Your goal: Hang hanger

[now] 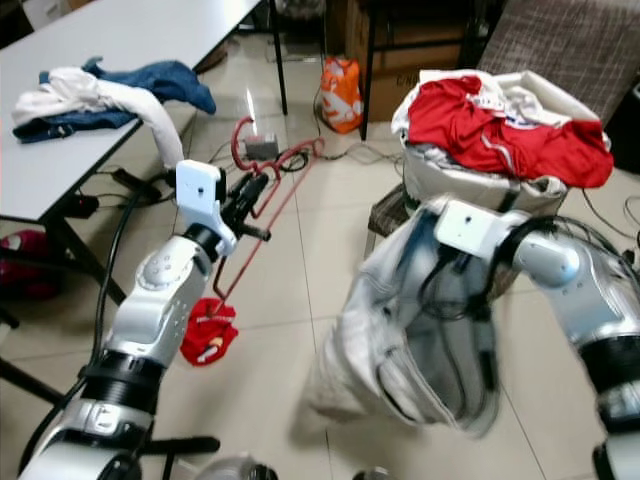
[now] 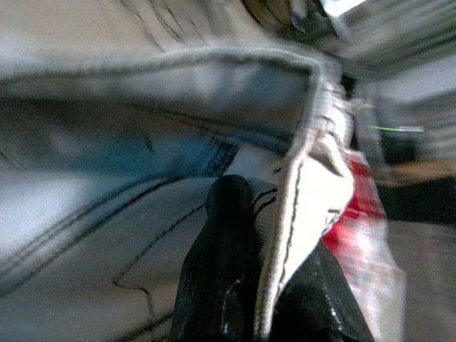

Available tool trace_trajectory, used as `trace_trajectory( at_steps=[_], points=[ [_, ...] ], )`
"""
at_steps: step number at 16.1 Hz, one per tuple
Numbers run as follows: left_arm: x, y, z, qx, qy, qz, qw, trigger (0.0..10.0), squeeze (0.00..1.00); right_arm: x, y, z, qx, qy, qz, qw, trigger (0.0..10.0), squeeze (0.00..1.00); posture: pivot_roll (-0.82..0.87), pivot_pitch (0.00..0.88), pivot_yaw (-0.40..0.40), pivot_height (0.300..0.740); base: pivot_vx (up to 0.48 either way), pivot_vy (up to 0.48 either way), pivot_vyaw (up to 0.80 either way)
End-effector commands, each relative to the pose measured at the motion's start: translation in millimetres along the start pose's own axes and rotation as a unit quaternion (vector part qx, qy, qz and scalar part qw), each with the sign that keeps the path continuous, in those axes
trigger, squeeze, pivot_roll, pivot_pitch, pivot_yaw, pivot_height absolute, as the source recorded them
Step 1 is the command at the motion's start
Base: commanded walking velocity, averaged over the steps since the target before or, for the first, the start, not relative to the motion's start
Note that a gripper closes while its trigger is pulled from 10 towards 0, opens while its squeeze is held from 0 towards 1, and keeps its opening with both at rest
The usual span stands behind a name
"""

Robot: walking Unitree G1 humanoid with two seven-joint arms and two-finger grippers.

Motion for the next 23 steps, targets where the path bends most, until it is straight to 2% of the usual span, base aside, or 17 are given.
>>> trace_trajectory(
  at_steps=[1, 2, 4, 6, 9, 10, 12, 13, 14, 15, 16, 17, 18, 19, 20, 21, 23],
  points=[
    [4.7, -4.9, -7.7, 0.012, -0.009, 0.013, 1.000, 10.0, 0.00, -27.4, -5.7, -3.9, 0.024, -0.064, -0.100, 0.993, 0.0, 0.00, -0.08, 0.000, 0.074, 0.740, 0.000, 0.000, 0.00],
    [11.1, -5.7, -11.3, 0.017, -0.006, 0.018, 1.000, 10.0, 0.00, -30.5, -10.0, -4.9, 0.037, -0.072, -0.132, 0.988, 0.0, 0.00, -0.08, 0.000, 0.074, 0.740, 0.000, 0.000, 0.00],
    [42.4, 7.5, -17.5, 0.012, 0.030, 0.024, 0.999, 10.0, 0.00, -23.6, -25.6, -4.8, 0.074, -0.070, -0.150, 0.983, 0.0, 0.00, -0.06, 0.000, 0.068, 0.740, 0.000, 0.000, 0.00],
    [42.3, 17.0, -18.3, 0.001, 0.017, 0.012, 1.000, 10.0, 0.00, -9.8, -36.8, -3.7, 0.095, -0.054, -0.158, 0.981, 0.0, 0.00, -0.06, 0.000, 0.065, 0.740, 0.000, 0.000, 0.00],
    [18.7, 30.8, -18.8, -0.015, -0.047, -0.019, 0.999, 10.0, 0.00, 12.3, -47.6, -1.9, 0.110, -0.041, -0.153, 0.981, 0.0, 0.00, -0.06, 0.000, 0.065, 0.740, 0.000, 0.000, 0.00],
    [14.4, 30.0, -18.1, -0.014, -0.054, -0.020, 0.998, 10.0, 0.00, 11.6, -47.9, -1.1, 0.114, -0.055, -0.124, 0.984, 0.0, 0.00, -0.06, 0.000, 0.064, 0.740, 0.000, 0.000, 0.00],
    [8.4, 22.1, -17.5, -0.004, -0.057, -0.028, 0.998, 10.0, 0.00, 8.6, -50.8, 1.6, 0.127, -0.107, 0.043, 0.985, 0.0, 0.00, -0.06, 0.000, 0.066, 0.740, 0.000, 0.000, 0.00],
    [6.7, 20.3, -18.1, -0.001, -0.059, -0.030, 0.998, 10.0, 0.00, 7.5, -52.1, 1.9, 0.128, -0.120, 0.080, 0.981, 0.0, 0.00, -0.07, 0.000, 0.067, 0.740, 0.000, 0.000, 0.00],
    [-0.1, 13.9, -19.6, 0.009, -0.064, -0.039, 0.997, 10.0, 0.00, -0.6, -60.8, 0.2, 0.140, -0.194, 0.245, 0.940, 0.0, 0.00, -0.07, 0.000, 0.068, 0.740, 0.000, 0.000, 0.00],
    [-1.1, 12.9, -19.9, 0.011, -0.065, -0.041, 0.997, 10.0, 0.00, -1.3, -62.6, -0.3, 0.141, -0.206, 0.272, 0.930, 0.0, 0.00, -0.07, 0.000, 0.068, 0.740, 0.000, 0.000, 0.00],
    [-2.7, 11.2, -21.0, 0.015, -0.067, -0.043, 0.997, 10.0, 0.00, -3.9, -66.6, -2.0, 0.145, -0.235, 0.323, 0.905, 0.0, 0.00, -0.07, 0.000, 0.070, 0.740, 0.000, 0.000, 0.00],
    [-3.1, 10.3, -21.4, 0.017, -0.067, -0.045, 0.997, 10.0, 0.00, -5.1, -68.3, -2.7, 0.144, -0.250, 0.354, 0.890, 0.0, 0.00, -0.07, 0.000, 0.070, 0.740, 0.000, 0.000, 0.00],
    [1.9, 6.8, -20.7, 0.023, -0.049, -0.039, 0.998, 10.0, 0.00, -6.0, -76.5, -7.9, 0.144, -0.300, 0.447, 0.830, 0.0, 0.00, -0.07, 0.000, 0.071, 0.740, 0.000, 0.000, 0.00],
    [4.3, 6.3, -20.0, 0.023, -0.041, -0.036, 0.998, 10.0, 0.00, -3.9, -78.7, -8.6, 0.140, -0.310, 0.485, 0.806, 0.0, 0.00, -0.07, 0.000, 0.071, 0.740, 0.000, 0.000, 0.00],
    [8.0, 4.8, -19.1, 0.024, -0.022, -0.033, 0.999, 10.0, 0.00, -1.5, -80.3, -8.0, 0.117, -0.326, 0.573, 0.743, 0.0, 0.00, -0.07, 0.000, 0.070, 0.740, 0.000, 0.000, 0.00],
    [12.7, 4.1, -18.1, 0.022, 0.004, -0.033, 0.999, 10.0, 0.00, -1.9, -81.5, -9.3, 0.096, -0.348, 0.626, 0.691, 0.0, 0.00, -0.07, 0.000, 0.069, 0.740, 0.000, 0.000, 0.00],
    [19.9, 2.6, -16.7, 0.011, 0.067, -0.052, 0.996, 10.0, 0.00, -0.5, -73.4, -7.9, 0.052, -0.370, 0.664, 0.648, 0.0, 0.00, -0.07, 0.000, 0.068, 0.740, 0.000, 0.000, 0.00]
  ],
)
Point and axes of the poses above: a point about 5 cm out from each wrist's last joint towards the gripper, its own z axis pointing out of the wrist towards the gripper, its own y axis along the axis of the wrist's last joint, x = y × z, the point moved 3 cm from there along z, pointing out of the wrist towards the gripper, and after that the axes turned 3 degrees about -z, right-handed, at the moved point
